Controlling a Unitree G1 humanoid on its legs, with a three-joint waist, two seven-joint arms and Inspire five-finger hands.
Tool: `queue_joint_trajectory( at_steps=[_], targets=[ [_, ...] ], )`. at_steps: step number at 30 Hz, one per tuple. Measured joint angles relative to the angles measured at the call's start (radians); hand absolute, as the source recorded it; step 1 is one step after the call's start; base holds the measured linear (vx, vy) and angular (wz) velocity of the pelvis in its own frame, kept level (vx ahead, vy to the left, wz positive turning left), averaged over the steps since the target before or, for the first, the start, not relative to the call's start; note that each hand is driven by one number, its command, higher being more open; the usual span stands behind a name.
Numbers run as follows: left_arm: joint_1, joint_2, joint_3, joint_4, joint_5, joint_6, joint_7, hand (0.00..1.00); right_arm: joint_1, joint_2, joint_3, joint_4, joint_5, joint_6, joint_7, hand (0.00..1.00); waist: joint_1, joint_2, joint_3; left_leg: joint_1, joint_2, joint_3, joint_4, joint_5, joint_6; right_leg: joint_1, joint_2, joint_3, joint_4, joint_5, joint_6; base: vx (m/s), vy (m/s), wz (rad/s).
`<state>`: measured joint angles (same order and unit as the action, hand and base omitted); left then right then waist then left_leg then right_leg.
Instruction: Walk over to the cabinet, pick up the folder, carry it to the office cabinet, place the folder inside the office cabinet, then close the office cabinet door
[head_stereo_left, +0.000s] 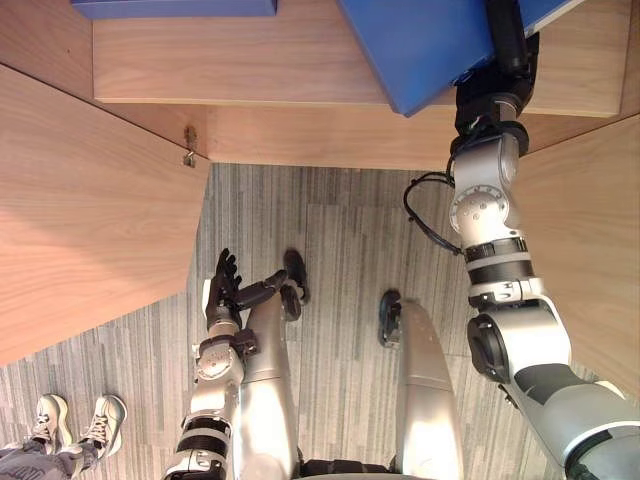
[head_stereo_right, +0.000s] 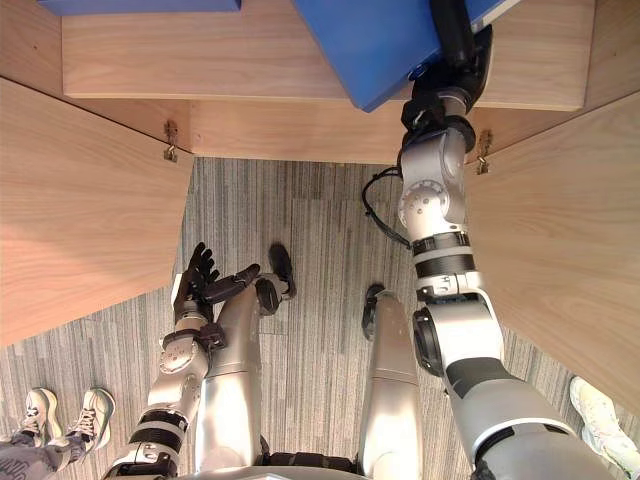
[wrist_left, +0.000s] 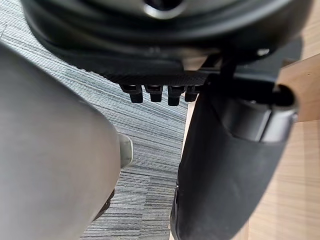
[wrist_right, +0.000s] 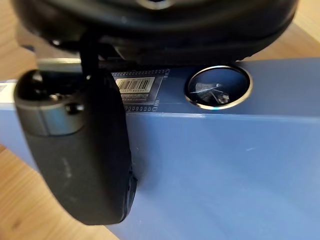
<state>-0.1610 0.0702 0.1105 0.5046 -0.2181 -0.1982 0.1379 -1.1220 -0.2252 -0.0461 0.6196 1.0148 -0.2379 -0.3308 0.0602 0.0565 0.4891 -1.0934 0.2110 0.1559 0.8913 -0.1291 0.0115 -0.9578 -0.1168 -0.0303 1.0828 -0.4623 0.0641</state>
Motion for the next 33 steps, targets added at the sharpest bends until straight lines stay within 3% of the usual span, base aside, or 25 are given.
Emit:
queue_joint_trajectory(
  at_steps=[7,19,27,31,32,33],
  targets=[
    [-0.021,-0.028,-0.015,-0.002,-0.02,-0.001,0.018,1.0,-0.136,0.002,-0.003,0.079,0.105,0.008,-0.026,1.0,0.01,0.003,-0.003,-0.001,-0.024,-0.012,-0.027,0.017,-0.002,0.003,-0.024,-0.026,-0.004,0.0,-0.001,0.01,-0.056,0.13],
    [-0.02,-0.051,-0.022,-0.006,-0.037,0.001,0.029,1.0,-0.149,-0.001,-0.005,0.019,0.113,-0.004,-0.022,1.0,0.008,0.009,-0.007,0.004,-0.045,-0.021,-0.059,0.042,-0.003,0.015,-0.041,-0.04,-0.019,-0.001,-0.004,-0.03,-0.055,0.06],
    [-0.012,-0.053,-0.023,0.007,-0.037,0.003,0.023,1.0,-0.116,-0.038,0.101,-0.009,-0.073,0.023,0.036,1.0,0.005,0.008,-0.01,0.039,-0.04,-0.011,-0.077,0.042,-0.003,0.044,-0.038,-0.037,-0.044,0.0,-0.006,0.0,-0.056,-0.02],
    [-0.012,-0.045,-0.033,0.024,-0.037,0.001,0.01,1.0,-0.086,-0.131,0.225,-0.009,-0.257,0.076,0.1,1.0,0.0,0.008,-0.01,0.058,-0.04,-0.002,-0.099,0.042,-0.002,0.064,-0.039,-0.037,-0.067,0.005,-0.004,0.02,-0.048,-0.01],
    [-0.011,-0.038,-0.042,0.036,-0.037,-0.004,0.008,1.0,-0.076,-0.152,0.257,-0.007,-0.319,0.091,0.119,0.0,-0.002,0.007,-0.01,0.069,-0.04,0.0,-0.109,0.042,-0.002,0.074,-0.039,-0.037,-0.08,0.009,-0.004,0.03,-0.043,-0.03],
    [-0.011,-0.033,-0.049,0.042,-0.036,-0.007,0.007,1.0,-0.073,-0.164,0.276,-0.006,-0.355,0.099,0.131,0.0,-0.003,0.007,-0.01,0.074,-0.04,0.002,-0.115,0.043,-0.001,0.079,-0.039,-0.038,-0.087,0.011,-0.004,0.03,-0.04,-0.02]
  ],
)
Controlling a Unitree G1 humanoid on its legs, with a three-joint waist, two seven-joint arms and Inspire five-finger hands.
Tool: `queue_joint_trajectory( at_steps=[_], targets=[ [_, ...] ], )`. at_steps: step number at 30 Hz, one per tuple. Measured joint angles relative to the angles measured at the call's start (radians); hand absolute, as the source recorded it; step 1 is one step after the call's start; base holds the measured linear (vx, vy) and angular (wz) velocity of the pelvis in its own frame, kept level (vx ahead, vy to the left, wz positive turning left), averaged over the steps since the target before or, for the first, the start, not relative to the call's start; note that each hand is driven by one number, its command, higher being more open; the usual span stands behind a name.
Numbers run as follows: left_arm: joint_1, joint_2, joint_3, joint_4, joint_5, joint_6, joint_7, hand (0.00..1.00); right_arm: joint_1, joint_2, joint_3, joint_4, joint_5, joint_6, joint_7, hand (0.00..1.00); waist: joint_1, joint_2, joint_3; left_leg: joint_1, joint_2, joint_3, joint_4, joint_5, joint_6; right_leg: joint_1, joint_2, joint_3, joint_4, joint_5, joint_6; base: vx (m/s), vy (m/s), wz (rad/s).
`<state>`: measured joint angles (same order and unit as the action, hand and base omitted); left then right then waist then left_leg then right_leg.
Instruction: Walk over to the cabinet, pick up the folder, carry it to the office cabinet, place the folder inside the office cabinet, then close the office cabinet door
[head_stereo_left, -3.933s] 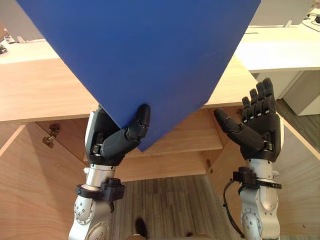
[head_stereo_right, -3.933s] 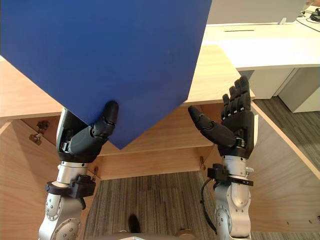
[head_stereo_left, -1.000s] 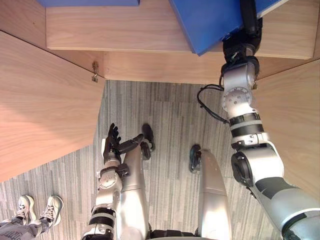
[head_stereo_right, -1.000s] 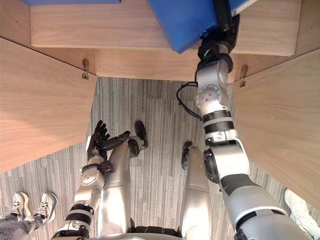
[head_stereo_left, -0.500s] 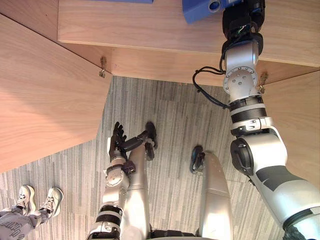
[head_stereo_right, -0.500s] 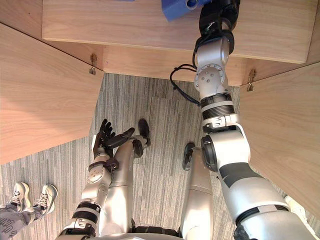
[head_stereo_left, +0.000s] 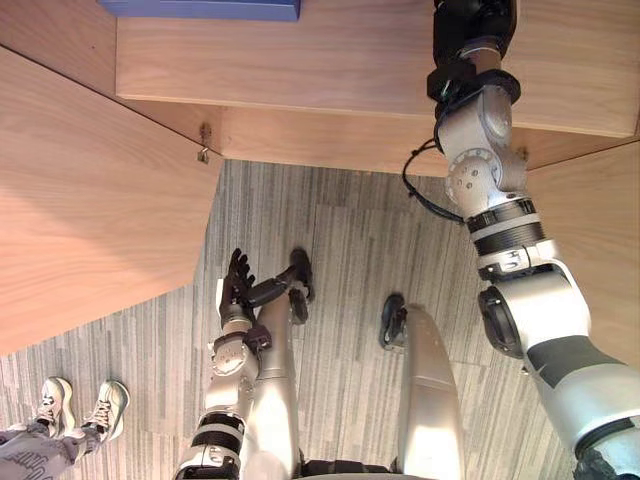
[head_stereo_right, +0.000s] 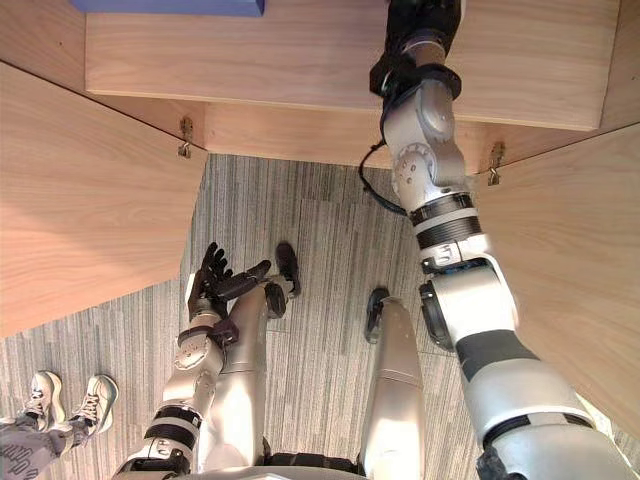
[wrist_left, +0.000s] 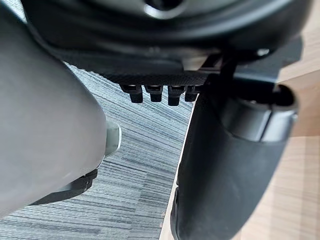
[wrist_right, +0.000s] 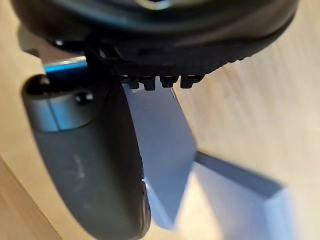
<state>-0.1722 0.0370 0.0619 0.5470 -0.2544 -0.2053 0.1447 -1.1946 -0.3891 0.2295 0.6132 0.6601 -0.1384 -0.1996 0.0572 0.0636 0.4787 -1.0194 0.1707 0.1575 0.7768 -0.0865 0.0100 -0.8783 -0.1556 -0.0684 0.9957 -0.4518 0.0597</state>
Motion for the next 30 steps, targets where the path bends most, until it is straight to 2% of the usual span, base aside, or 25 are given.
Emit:
queue_joint_trajectory(
  at_steps=[2,5,7,18,30],
  targets=[
    [0.0,0.019,-0.015,0.015,0.0,-0.003,-0.016,1.0,0.018,-0.049,0.057,0.003,-0.153,0.017,0.039,0.0,-0.004,0.0,0.0,0.01,0.0,0.006,-0.012,0.0,0.0,0.013,0.0,0.0,-0.018,0.004,0.001,0.03,-0.042,-0.01],
    [0.0,0.025,-0.02,0.035,0.001,-0.015,-0.022,1.0,0.038,-0.082,0.093,0.045,-0.3,0.033,0.067,0.0,-0.004,-0.001,0.0,0.021,0.0,0.014,-0.029,0.001,0.001,0.025,-0.001,-0.002,-0.041,0.011,0.004,0.03,-0.041,0.0],
    [0.0,0.026,-0.02,0.04,0.001,-0.018,-0.025,1.0,0.04,-0.084,0.094,0.082,-0.334,0.048,0.077,0.0,-0.004,-0.001,0.0,0.024,0.0,0.019,-0.034,0.001,0.002,0.028,-0.001,-0.002,-0.046,0.012,0.004,0.01,-0.041,0.0],
    [-0.005,0.029,-0.018,0.078,0.0,-0.024,-0.037,1.0,0.086,-0.064,0.088,0.116,-0.303,0.057,0.092,0.0,0.001,-0.002,-0.005,0.048,0.004,0.025,-0.048,0.001,0.002,0.059,-0.001,-0.013,-0.075,0.014,0.003,-0.01,-0.053,0.01],
    [-0.02,0.022,0.006,0.099,-0.001,-0.017,-0.016,1.0,0.056,0.112,0.027,0.131,-0.35,0.087,0.001,0.0,0.0,-0.002,-0.005,0.043,0.007,0.027,-0.056,0.0,0.001,0.053,0.005,-0.012,-0.083,0.017,0.003,-0.03,-0.048,-0.01]
  ],
)
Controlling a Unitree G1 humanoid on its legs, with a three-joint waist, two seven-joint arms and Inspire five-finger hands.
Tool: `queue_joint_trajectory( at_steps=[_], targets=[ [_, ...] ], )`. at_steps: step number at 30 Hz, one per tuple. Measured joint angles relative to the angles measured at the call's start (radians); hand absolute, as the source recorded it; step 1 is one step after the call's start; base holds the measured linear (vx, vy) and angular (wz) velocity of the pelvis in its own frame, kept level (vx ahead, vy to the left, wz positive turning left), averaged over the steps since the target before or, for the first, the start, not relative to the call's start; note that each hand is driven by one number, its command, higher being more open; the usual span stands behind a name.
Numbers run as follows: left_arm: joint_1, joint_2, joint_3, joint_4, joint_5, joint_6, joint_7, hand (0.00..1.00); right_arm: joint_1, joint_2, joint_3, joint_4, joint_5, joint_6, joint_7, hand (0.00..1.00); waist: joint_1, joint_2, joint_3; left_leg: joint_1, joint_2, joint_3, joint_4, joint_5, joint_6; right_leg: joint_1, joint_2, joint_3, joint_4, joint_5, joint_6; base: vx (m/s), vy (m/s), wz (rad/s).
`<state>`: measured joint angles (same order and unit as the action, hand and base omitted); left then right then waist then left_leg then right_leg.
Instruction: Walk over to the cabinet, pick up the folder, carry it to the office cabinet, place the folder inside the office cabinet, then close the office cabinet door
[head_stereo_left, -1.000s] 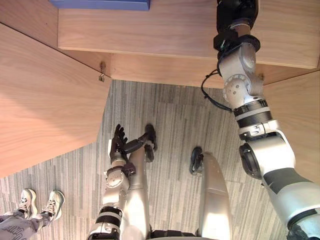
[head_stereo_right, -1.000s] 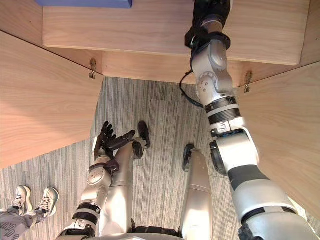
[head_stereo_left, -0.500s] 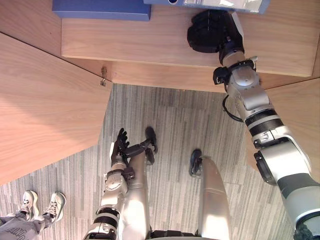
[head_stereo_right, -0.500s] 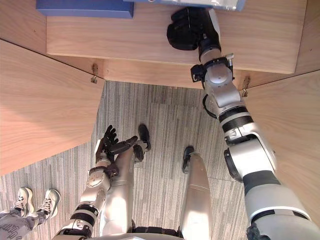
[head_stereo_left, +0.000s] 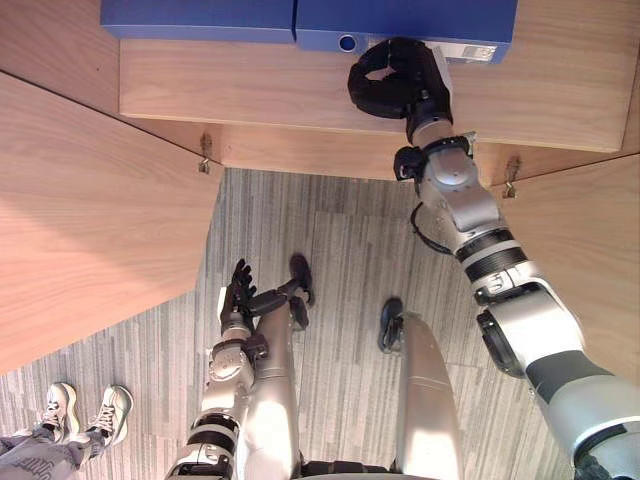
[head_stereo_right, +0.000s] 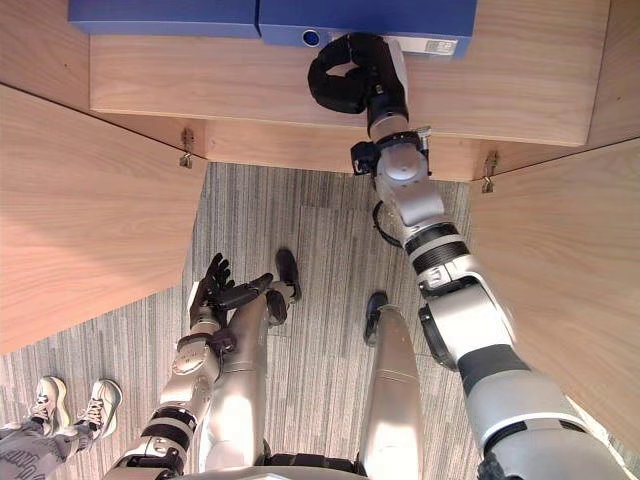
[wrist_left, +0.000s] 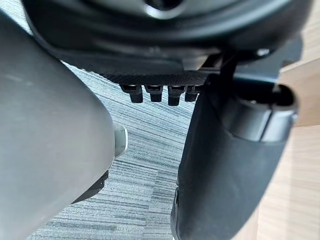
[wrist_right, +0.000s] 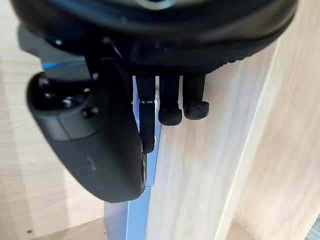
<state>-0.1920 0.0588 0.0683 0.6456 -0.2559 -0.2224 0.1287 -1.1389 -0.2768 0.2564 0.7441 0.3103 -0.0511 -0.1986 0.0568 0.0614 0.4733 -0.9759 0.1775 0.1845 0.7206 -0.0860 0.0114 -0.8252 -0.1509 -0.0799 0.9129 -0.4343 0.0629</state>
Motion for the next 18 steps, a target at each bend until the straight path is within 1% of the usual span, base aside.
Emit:
queue_joint_trajectory(
  at_steps=[1,5,7,10,12,13,14,15,17,18],
  targets=[
    [-0.004,-0.001,0.003,0.006,-0.001,0.001,0.002,1.0,-0.02,0.021,-0.016,0.024,0.002,0.003,-0.009,0.0,0.0,0.0,0.0,0.0,0.0,0.0,-0.001,0.0,0.0,0.0,0.0,0.0,-0.001,0.001,0.0,-0.02,-0.035,0.0],
    [-0.014,-0.001,0.003,0.016,-0.001,0.001,0.007,1.0,-0.086,0.047,-0.017,0.098,0.003,0.007,-0.044,0.0,0.002,0.0,0.0,-0.003,-0.002,-0.004,-0.001,0.0,0.0,0.0,0.0,-0.003,-0.002,0.001,0.0,-0.02,-0.043,0.02],
    [-0.016,-0.003,0.001,0.014,-0.002,0.001,0.008,1.0,-0.111,0.044,-0.017,0.124,0.004,0.007,-0.058,0.0,0.004,0.001,0.0,-0.006,-0.005,-0.008,-0.003,0.002,0.001,0.0,-0.002,-0.008,-0.002,0.001,0.0,-0.02,-0.051,0.06],
    [-0.016,-0.007,0.001,0.011,-0.004,0.001,0.009,1.0,-0.105,0.035,-0.04,0.111,0.004,0.006,-0.066,0.0,0.004,0.001,0.0,-0.005,-0.015,-0.008,-0.013,0.01,0.007,0.0,-0.009,-0.011,-0.007,0.001,0.0,-0.02,-0.049,0.09],
    [-0.013,-0.011,0.001,0.001,-0.008,0.002,0.007,1.0,-0.063,0.022,-0.08,0.059,0.001,0.006,-0.071,0.0,0.008,0.001,0.0,-0.003,-0.019,-0.009,-0.019,0.014,0.009,0.003,-0.013,-0.014,-0.009,0.001,0.0,-0.02,-0.039,0.07],
    [-0.006,-0.014,0.001,-0.013,-0.01,0.002,0.006,1.0,-0.029,0.014,-0.104,0.019,0.001,0.006,-0.074,0.0,0.011,0.001,0.0,0.0,-0.021,-0.009,-0.02,0.014,0.009,0.007,-0.014,-0.016,-0.011,0.001,0.0,-0.01,-0.039,0.06],
    [0.005,-0.015,0.001,-0.025,-0.013,0.002,0.004,1.0,0.039,0.0,-0.136,-0.049,-0.015,0.007,-0.083,0.0,0.012,0.001,0.0,0.013,-0.024,-0.009,-0.025,0.014,0.009,0.023,-0.017,-0.019,-0.019,0.001,0.0,-0.01,-0.031,0.05],
    [0.007,-0.014,0.001,-0.026,-0.015,0.002,0.003,1.0,0.057,-0.002,-0.143,-0.065,-0.022,0.007,-0.085,0.0,0.012,0.0,0.0,0.017,-0.024,-0.009,-0.027,0.014,0.009,0.028,-0.017,-0.019,-0.021,0.001,0.001,0.0,-0.04,0.05],
    [0.024,-0.017,0.001,-0.028,-0.019,0.004,0.0,1.0,0.213,-0.02,-0.19,-0.201,-0.078,0.006,-0.1,0.0,0.008,0.0,0.0,0.066,-0.028,-0.01,-0.047,0.014,0.009,0.084,-0.02,-0.029,-0.05,0.002,0.003,0.0,-0.032,0.07],
    [0.029,-0.018,0.001,-0.028,-0.019,0.005,-0.001,1.0,0.26,-0.023,-0.199,-0.24,-0.094,0.006,-0.105,0.0,0.007,0.0,-0.001,0.084,-0.03,-0.01,-0.054,0.014,0.009,0.102,-0.021,-0.031,-0.058,0.003,0.004,0.0,-0.03,0.05]
  ],
)
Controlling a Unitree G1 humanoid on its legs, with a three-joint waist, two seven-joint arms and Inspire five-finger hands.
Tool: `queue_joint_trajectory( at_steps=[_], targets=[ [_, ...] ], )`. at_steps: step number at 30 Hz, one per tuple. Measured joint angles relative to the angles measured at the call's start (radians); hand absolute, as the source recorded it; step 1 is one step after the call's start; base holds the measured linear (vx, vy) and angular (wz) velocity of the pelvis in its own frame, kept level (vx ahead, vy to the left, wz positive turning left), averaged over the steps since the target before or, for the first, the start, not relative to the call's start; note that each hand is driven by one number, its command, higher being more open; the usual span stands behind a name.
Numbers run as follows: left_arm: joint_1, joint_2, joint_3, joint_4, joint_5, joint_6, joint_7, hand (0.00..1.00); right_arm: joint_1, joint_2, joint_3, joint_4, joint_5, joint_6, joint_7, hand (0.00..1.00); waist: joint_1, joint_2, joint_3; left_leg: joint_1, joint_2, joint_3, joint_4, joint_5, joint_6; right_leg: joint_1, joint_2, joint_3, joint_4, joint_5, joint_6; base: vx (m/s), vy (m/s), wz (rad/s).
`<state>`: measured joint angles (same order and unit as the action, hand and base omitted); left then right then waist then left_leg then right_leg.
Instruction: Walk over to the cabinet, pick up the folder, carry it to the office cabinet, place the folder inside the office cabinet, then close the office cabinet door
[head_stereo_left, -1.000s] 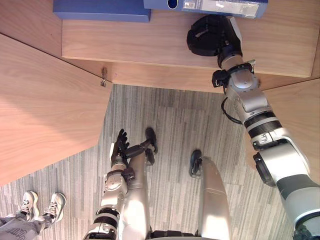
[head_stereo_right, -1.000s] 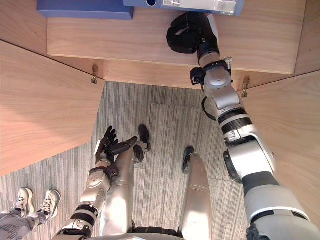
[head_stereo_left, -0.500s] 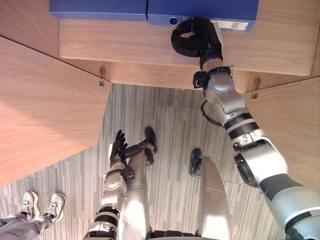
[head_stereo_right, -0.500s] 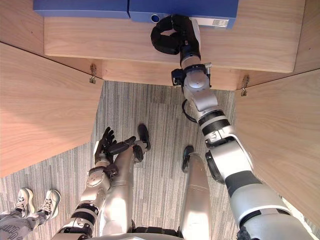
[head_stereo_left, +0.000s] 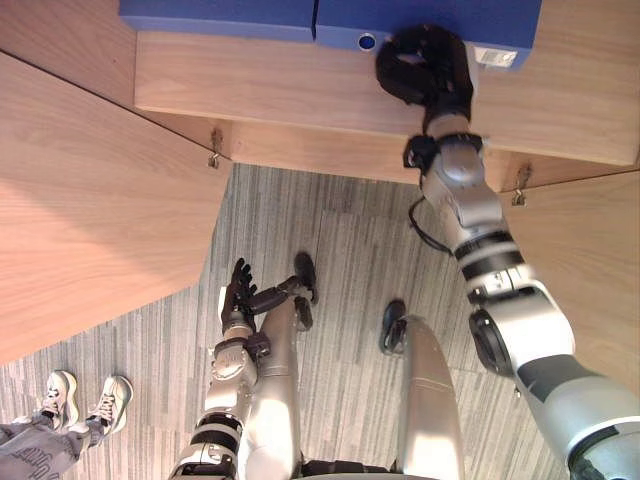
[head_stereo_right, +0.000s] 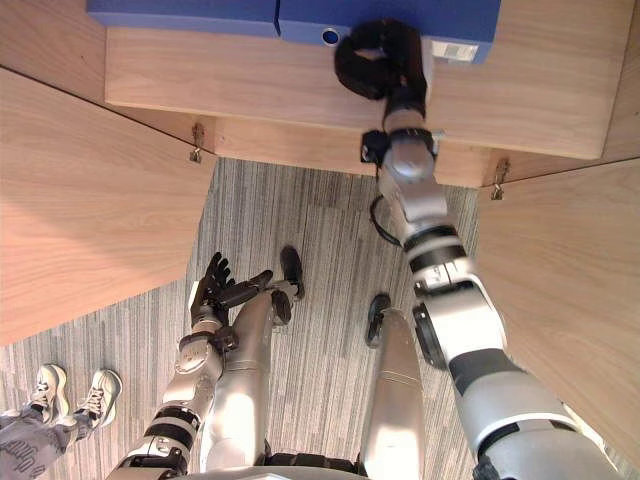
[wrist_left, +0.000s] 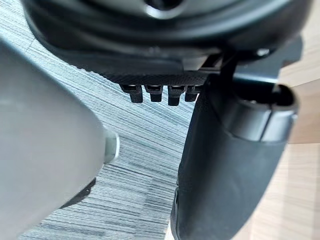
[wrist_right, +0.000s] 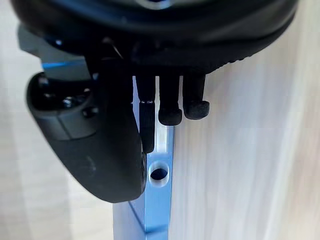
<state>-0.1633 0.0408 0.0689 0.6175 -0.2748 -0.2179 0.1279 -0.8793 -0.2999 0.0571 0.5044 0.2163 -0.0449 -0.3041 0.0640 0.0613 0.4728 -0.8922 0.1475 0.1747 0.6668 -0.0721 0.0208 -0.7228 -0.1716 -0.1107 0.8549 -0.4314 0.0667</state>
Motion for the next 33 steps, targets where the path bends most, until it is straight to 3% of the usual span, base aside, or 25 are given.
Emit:
queue_joint_trajectory(
  at_steps=[4,7,8,13,16,17,21,25,26,33],
  targets=[
    [0.041,-0.005,-0.002,0.002,0.001,0.006,-0.003,1.0,0.323,0.024,-0.005,-0.269,-0.064,-0.024,0.003,0.0,-0.023,-0.003,-0.002,0.136,-0.005,0.012,-0.06,0.0,-0.001,0.137,0.002,-0.004,-0.077,0.017,0.006,0.01,-0.005,-0.05],
    [0.078,-0.006,-0.007,0.023,0.004,0.01,-0.008,1.0,0.515,0.092,0.018,-0.329,-0.066,-0.065,0.036,0.0,-0.039,-0.026,-0.015,0.261,-0.004,0.035,-0.129,0.005,-0.009,0.254,0.011,0.003,-0.161,0.044,0.012,0.04,0.0,-0.22],
    [0.104,-0.001,-0.01,0.049,0.012,0.014,-0.018,1.0,0.63,0.129,0.041,-0.333,-0.066,-0.081,0.07,0.0,-0.048,-0.046,-0.042,0.327,-0.004,0.046,-0.178,0.012,-0.019,0.314,0.018,0.006,-0.221,0.065,0.013,0.05,0.004,-0.23],
    [0.127,0.029,-0.03,0.228,0.066,0.038,-0.044,1.0,0.876,0.187,0.085,-0.238,-0.144,-0.106,0.16,0.0,-0.076,-0.083,-0.139,0.483,-0.012,0.085,-0.362,0.068,-0.032,0.463,0.046,0.032,-0.446,0.169,0.02,0.09,0.029,-0.28],
    [0.177,0.05,-0.027,0.288,0.123,0.048,-0.053,1.0,0.958,0.233,0.019,-0.03,-0.218,-0.105,0.189,0.0,-0.095,-0.099,-0.208,0.612,-0.036,0.139,-0.526,0.127,-0.028,0.555,0.047,0.067,-0.588,0.241,0.03,0.05,0.047,-0.36],
    [0.188,0.055,-0.026,0.291,0.134,0.052,-0.054,1.0,0.971,0.242,0.001,0.005,-0.221,-0.105,0.19,1.0,-0.1,-0.099,-0.22,0.637,-0.042,0.146,-0.559,0.14,-0.03,0.571,0.048,0.074,-0.61,0.253,0.031,0.04,0.043,-0.37],
    [0.227,0.069,-0.006,0.318,0.162,0.059,-0.062,1.0,1.028,0.274,-0.155,0.22,-0.215,-0.096,0.182,1.0,-0.119,-0.086,-0.291,0.783,-0.067,0.204,-0.756,0.222,-0.036,0.635,0.056,0.122,-0.701,0.301,0.034,-0.02,0.052,-0.42],
    [0.234,0.07,-0.006,0.34,0.198,0.063,-0.068,1.0,1.069,0.276,-0.247,0.264,-0.158,-0.089,0.16,1.0,-0.148,-0.085,-0.311,0.826,-0.067,0.255,-0.762,0.219,-0.04,0.657,0.062,0.177,-0.734,0.323,0.034,-0.09,0.044,-0.45],
    [0.243,0.07,-0.007,0.341,0.199,0.064,-0.07,1.0,1.073,0.275,-0.263,0.268,-0.13,-0.089,0.155,1.0,-0.158,-0.085,-0.317,0.843,-0.064,0.281,-0.762,0.21,-0.053,0.659,0.068,0.204,-0.736,0.329,0.033,-0.1,0.033,-0.61],
    [0.285,0.056,-0.009,0.371,0.199,0.073,-0.081,1.0,1.085,0.283,-0.387,0.25,-0.003,-0.088,0.14,1.0,-0.181,-0.073,-0.332,0.92,-0.063,0.402,-0.762,0.171,-0.061,0.657,0.086,0.357,-0.739,0.339,0.016,-0.05,0.015,-0.64]
  ],
)
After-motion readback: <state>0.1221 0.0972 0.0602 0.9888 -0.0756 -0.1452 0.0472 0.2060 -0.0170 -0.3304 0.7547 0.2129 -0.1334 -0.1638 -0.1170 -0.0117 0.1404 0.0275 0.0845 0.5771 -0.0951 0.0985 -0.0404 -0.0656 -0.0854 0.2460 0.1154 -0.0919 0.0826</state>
